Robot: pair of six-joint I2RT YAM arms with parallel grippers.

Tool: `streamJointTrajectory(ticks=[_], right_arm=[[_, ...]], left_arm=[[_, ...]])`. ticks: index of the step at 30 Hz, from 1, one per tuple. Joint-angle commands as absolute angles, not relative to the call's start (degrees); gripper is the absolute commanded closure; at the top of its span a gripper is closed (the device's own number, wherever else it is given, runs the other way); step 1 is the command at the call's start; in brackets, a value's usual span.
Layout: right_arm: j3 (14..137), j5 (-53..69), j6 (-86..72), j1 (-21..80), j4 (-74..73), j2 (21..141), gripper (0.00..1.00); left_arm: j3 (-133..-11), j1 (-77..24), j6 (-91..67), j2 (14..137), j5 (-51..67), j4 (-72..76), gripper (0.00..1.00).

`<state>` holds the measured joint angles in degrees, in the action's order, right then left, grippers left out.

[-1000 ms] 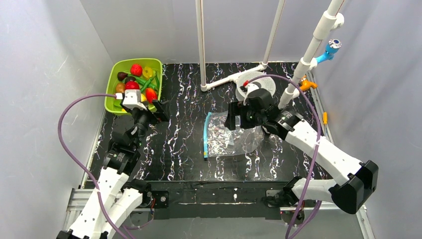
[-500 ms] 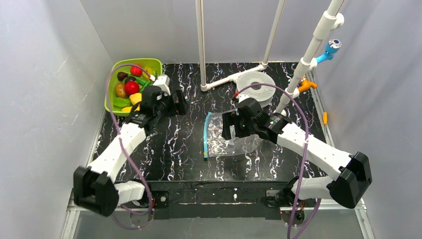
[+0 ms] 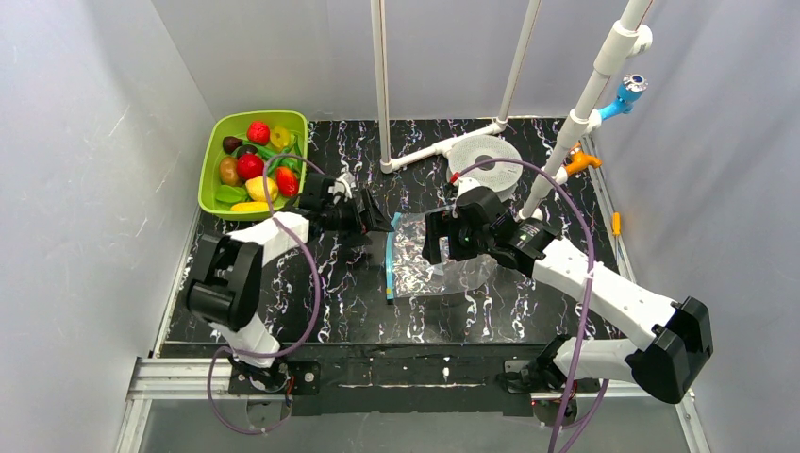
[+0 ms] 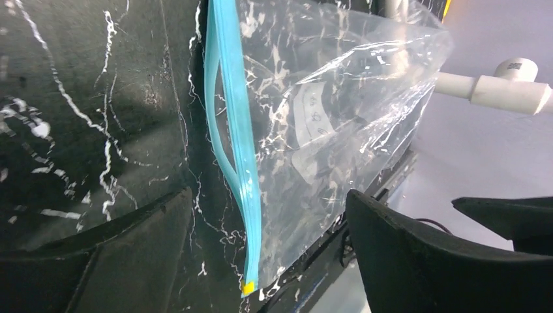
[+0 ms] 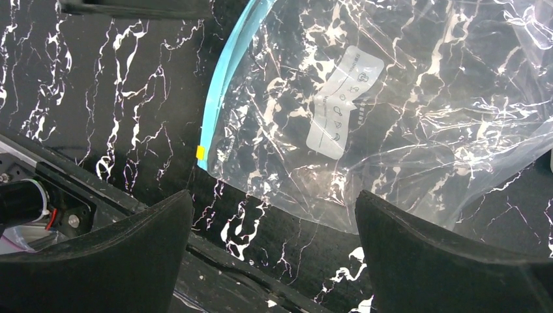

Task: Place the food in the zip-top bag and seal the zipper
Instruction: Pick up the zipper food storage bag at the center of the board.

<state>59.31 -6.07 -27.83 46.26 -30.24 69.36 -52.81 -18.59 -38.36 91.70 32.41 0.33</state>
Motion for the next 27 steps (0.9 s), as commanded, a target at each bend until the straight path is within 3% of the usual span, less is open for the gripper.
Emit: streamJointTrajectory(ticks=[1, 8, 13, 22, 27], right_arm=[[60.3, -6.2, -27.0, 46.5, -29.1, 68.8, 0.0], [61.9, -4.7, -26.8, 46.5, -29.3, 71.0, 0.0], [62.2, -4.0, -26.8, 46.5, -29.8, 72.2, 0.0], [62.1, -1.9, -27.5, 46.5, -29.5, 74.5, 0.0], [62.0, -0.5, -27.8, 46.5, -29.7, 75.8, 0.0]], left_arm=[[-52.7, -18.8, -43.2, 97.1, 42.5, 6.4, 0.16], [-53.3, -18.9, -45.8, 103.1, 45.4, 10.2, 0.27], [-53.7, -20.1, -48.1, 105.7, 48.0, 13.2, 0.52], [-54.0, -21.2, -48.4, 104.9, 48.8, 14.9, 0.78], [-54.2, -21.3, -48.3, 104.9, 49.3, 14.9, 0.82]])
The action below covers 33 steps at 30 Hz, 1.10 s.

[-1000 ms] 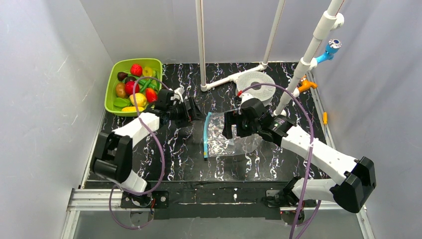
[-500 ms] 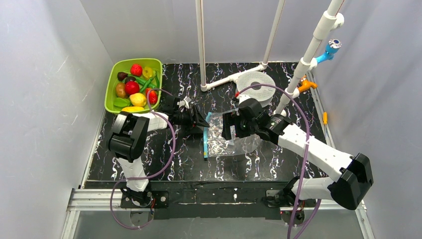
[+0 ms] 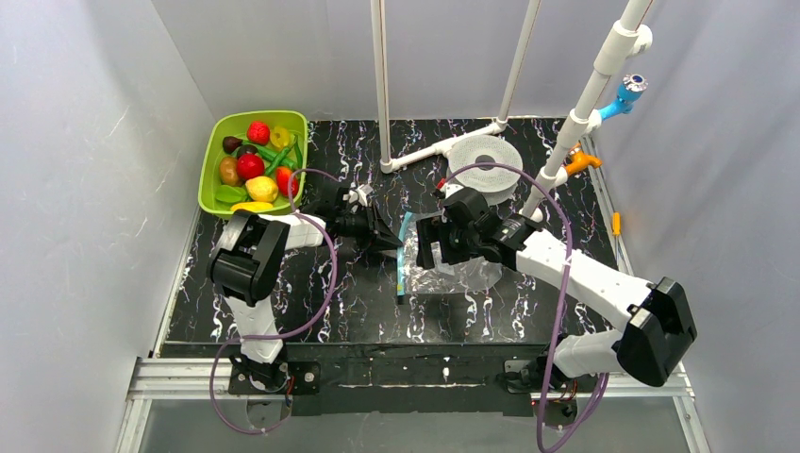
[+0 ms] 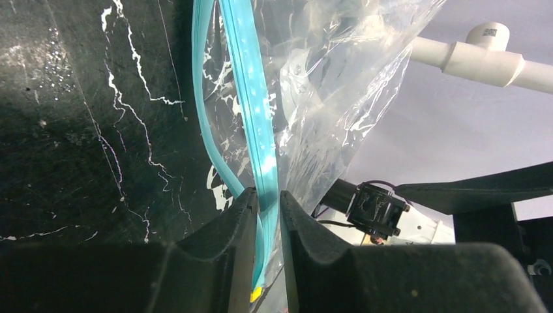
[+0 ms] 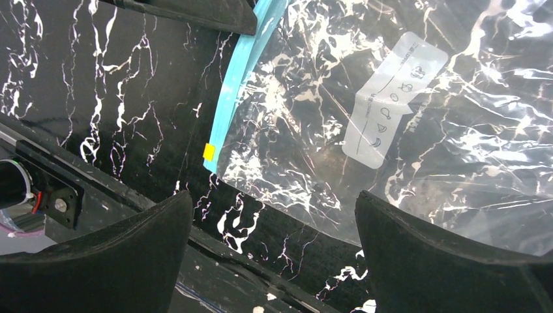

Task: Place the food in the zip-top bag and seal the zipper
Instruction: Pick up the zipper food storage bag at the center of the board.

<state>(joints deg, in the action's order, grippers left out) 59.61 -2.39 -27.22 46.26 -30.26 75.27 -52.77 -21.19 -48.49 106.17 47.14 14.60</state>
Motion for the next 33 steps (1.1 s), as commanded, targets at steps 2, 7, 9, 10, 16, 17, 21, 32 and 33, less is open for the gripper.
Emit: streamJointTrajectory(ticks=[2, 7, 9, 10, 16, 17, 21, 32, 33], right_arm=[[61.8, -0.4, -27.7, 46.5, -29.6, 75.9, 0.0], [61.1, -0.4, -27.7, 46.5, -29.4, 75.3, 0.0], [60.6, -0.8, -27.6, 46.6, -29.3, 74.8, 0.0], [60.5, -1.4, -27.6, 46.6, -29.4, 74.7, 0.0], [61.4, -8.7, -27.0, 49.1, -32.2, 72.8, 0.0], [61.2, -9.8, -26.9, 50.0, -31.8, 72.0, 0.0], [59.1, -12.7, -26.4, 53.0, -26.8, 69.1, 0.0], [61.9, -28.0, -25.4, 61.2, -20.7, 69.7, 0.0], [61.8, -30.0, -26.2, 62.2, -19.6, 69.8, 0.0]], left_arm=[[-54.1, -21.3, -48.8, 105.4, 49.7, 15.5, 0.82], [-53.5, -21.3, -50.8, 106.2, 50.6, 18.5, 0.99], [-53.6, -21.3, -50.7, 105.8, 49.9, 18.3, 1.0], [-53.9, -21.2, -50.3, 105.2, 49.4, 17.7, 1.0], [-56.0, -21.4, -45.9, 96.3, 42.7, 9.2, 1.0], [-56.2, -21.4, -46.1, 94.5, 41.5, 8.6, 1.0], [-57.4, -21.4, -44.5, 87.3, 36.4, 7.9, 1.0], [-51.1, -21.5, -40.8, 75.9, 31.5, 11.8, 1.0], [-51.0, -21.6, -40.3, 75.2, 31.2, 11.2, 1.0]])
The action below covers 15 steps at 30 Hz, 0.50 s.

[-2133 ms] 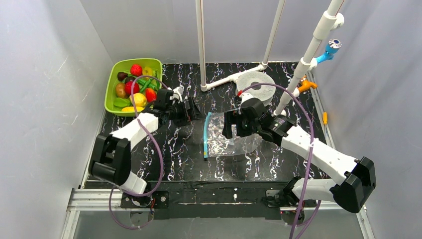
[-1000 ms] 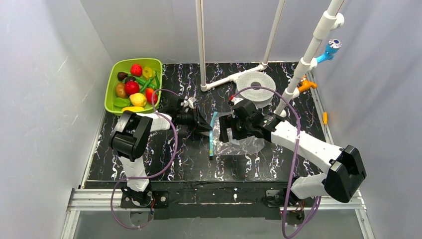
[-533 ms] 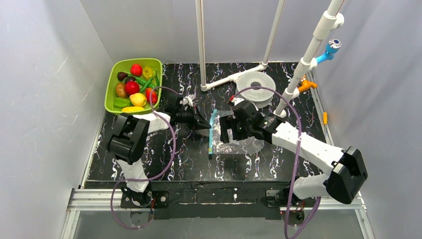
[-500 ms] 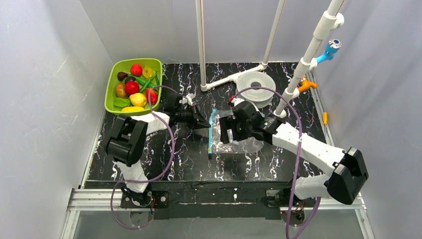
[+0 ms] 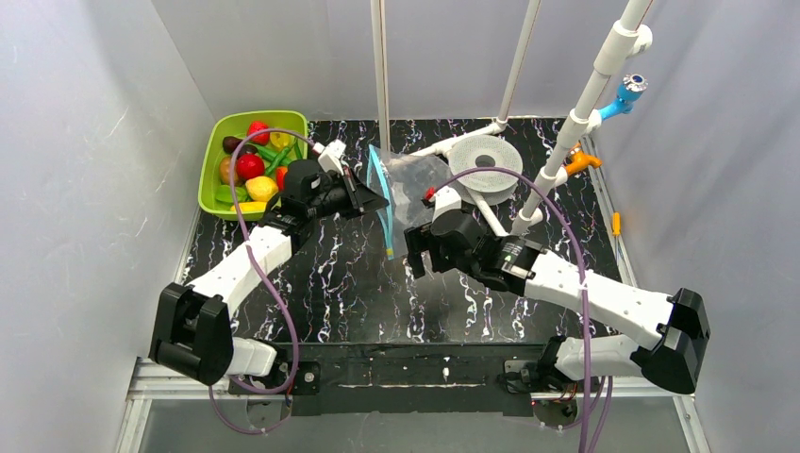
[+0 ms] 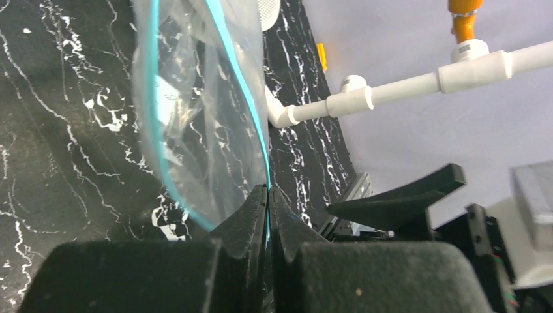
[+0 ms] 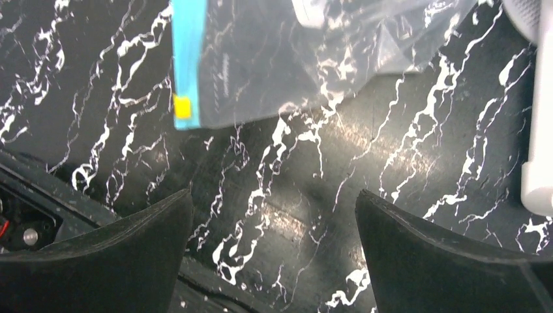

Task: Place the food in the zip-top bag and seal the zipper
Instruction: Pick up the zipper food storage bag at the center of the board, then open the zipper of the food storage bag.

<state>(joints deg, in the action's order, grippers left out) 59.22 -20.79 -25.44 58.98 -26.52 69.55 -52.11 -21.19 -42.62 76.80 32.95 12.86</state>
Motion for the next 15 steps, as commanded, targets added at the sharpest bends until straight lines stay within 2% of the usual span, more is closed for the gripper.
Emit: streamJointTrajectory(ticks=[1, 7, 11, 15], right_arm=[[61.9, -31.7, -27.2, 63.1, -18.8, 70.0, 0.0], [62.7, -38.5, -30.5, 65.9, -13.5, 72.4, 0.0], [65.7, -42.4, -27.4, 66.1, -12.3, 75.6, 0.0], [65.7, -44.7, -23.5, 66.1, -7.5, 78.1, 0.05]], left_arm=[[-51.0, -21.6, -39.8, 74.6, 30.7, 10.8, 1.0], [-51.1, -21.7, -40.6, 74.1, 31.9, 11.1, 1.0], [-50.4, -22.3, -42.3, 75.1, 32.8, 12.6, 1.0], [-50.2, -23.2, -43.4, 76.2, 34.3, 14.2, 1.0]])
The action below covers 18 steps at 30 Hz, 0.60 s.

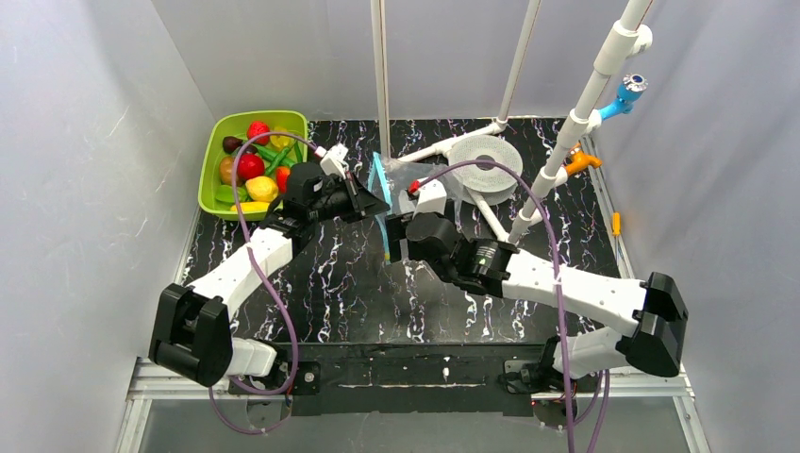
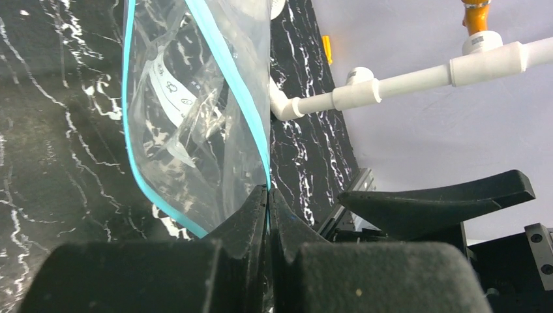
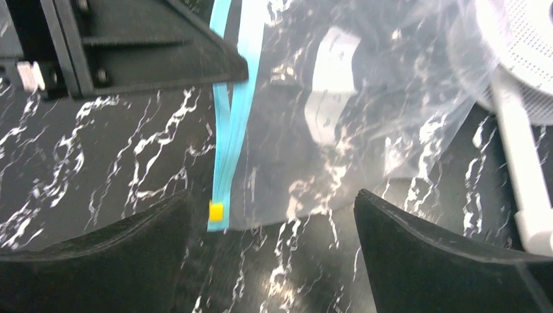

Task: Place the food in the zip-top bag and seal the zipper
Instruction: Open the zipper of the food storage bag.

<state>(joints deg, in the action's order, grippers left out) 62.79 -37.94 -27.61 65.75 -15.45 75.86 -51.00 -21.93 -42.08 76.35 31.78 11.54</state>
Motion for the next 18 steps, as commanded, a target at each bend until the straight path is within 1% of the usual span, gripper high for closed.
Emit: streamJointTrajectory(ticks=[1, 8, 12, 13, 18], right_arm=[[65.8, -45.4, -23.4, 66.2, -7.5, 78.5, 0.06], [66.8, -46.7, -20.2, 66.2, -3.2, 83.3, 0.17], [66.5, -49.4, -19.7, 66.2, -1.6, 85.5, 0.19], [66.1, -49.6, -18.6, 66.2, 0.3, 86.1, 0.21], [66.4, -52.3, -20.0, 66.2, 0.7, 87.9, 0.4]], left_arm=[[-50.2, -23.4, -43.3, 76.2, 34.2, 14.2, 1.0], [-50.2, -24.0, -44.6, 77.5, 36.0, 15.8, 1.0], [-50.3, -24.3, -45.1, 77.7, 37.0, 16.2, 1.0], [-50.4, -24.5, -45.3, 77.9, 37.5, 16.3, 1.0], [-50.8, -24.9, -45.9, 78.7, 38.6, 16.3, 1.0]])
